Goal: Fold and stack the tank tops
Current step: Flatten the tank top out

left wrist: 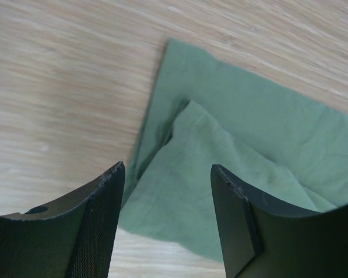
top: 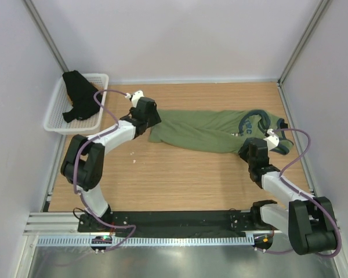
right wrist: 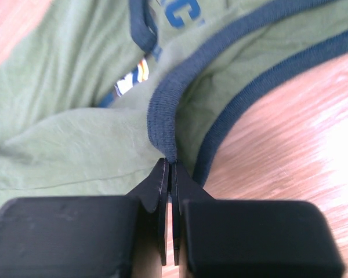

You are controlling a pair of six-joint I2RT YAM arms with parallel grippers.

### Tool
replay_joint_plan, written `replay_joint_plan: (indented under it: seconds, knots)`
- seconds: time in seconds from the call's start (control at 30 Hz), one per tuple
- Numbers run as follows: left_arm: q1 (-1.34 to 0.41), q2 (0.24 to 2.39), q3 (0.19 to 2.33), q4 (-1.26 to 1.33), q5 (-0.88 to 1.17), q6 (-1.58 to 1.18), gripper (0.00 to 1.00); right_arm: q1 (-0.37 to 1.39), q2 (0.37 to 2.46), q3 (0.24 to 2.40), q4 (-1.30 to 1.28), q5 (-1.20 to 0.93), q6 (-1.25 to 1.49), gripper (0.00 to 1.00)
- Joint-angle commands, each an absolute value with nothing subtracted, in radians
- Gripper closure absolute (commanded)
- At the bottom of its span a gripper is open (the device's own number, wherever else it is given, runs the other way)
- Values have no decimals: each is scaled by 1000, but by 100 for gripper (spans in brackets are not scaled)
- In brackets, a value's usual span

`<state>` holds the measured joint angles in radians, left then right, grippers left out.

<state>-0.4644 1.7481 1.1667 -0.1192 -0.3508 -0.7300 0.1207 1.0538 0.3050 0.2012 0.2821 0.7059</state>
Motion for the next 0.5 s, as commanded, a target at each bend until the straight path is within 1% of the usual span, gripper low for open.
replay_joint_plan:
  seconds: [0.0,0.13,0.23,0.27,0.3,0.33,0.37,0.4,0.47]
  knots:
    - [-463,1830,1282,-110,-279,-719,38,118,1092,341,262,285,718,99]
    - [-456,1916,1354,-147,-261,-721,36,120,1100,342,275,270,713,99]
    - [-445,1973,1400,-159,-253,-718,38,118,1098,342,275,268,713,99]
    - [-440,1986,1425,-166,-247,-716,41,118,1097,344,273,267,710,99]
    - [-434,2012,1437,-175,-236,-715,47,118,1097,344,273,270,710,99]
    - [-431,2023,1448,-198,-230,-719,49,118,1095,344,272,271,710,99]
    - [-425,2031,1460,-209,-229,-726,50,118,1095,345,270,273,710,99]
    - [-425,2040,1459,-210,-221,-727,53,120,1094,345,268,273,709,99]
    - [-422,2045,1456,-212,-201,-730,55,120,1094,347,271,272,709,99]
